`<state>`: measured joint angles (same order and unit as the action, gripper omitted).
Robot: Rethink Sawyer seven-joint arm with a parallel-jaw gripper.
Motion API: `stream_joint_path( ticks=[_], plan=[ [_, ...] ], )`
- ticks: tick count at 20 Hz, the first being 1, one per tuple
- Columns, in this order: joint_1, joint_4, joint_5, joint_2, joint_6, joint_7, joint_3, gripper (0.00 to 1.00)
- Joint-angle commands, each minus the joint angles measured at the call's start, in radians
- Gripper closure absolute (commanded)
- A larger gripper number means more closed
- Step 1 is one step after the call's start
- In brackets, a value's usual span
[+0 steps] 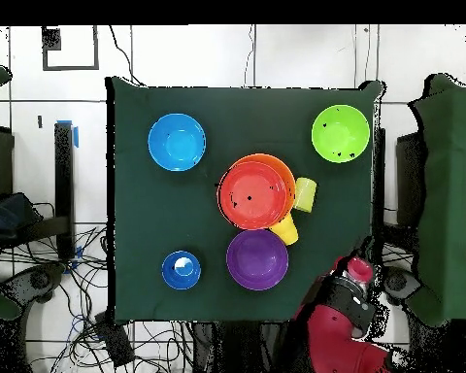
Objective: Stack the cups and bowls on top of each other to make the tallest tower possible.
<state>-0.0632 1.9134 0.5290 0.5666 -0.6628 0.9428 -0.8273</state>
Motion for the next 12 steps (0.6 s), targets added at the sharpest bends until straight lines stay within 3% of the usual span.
stream_joint_path(
  ticks=[1, 5, 9, 12],
  plan=[
    [-0.067, -0.078, 0.548, 0.152, 0.281, 0.338, 0.199, 0.0],
    [-0.064, -0.049, 0.438, 0.091, 0.183, 0.251, 0.146, 0.0],
    [-0.058, -0.013, 0.384, 0.072, 0.139, 0.214, 0.122, 0.0],
    [-0.074, 0.018, 0.291, 0.004, 0.047, 0.147, 0.103, 0.0]
  ],
)
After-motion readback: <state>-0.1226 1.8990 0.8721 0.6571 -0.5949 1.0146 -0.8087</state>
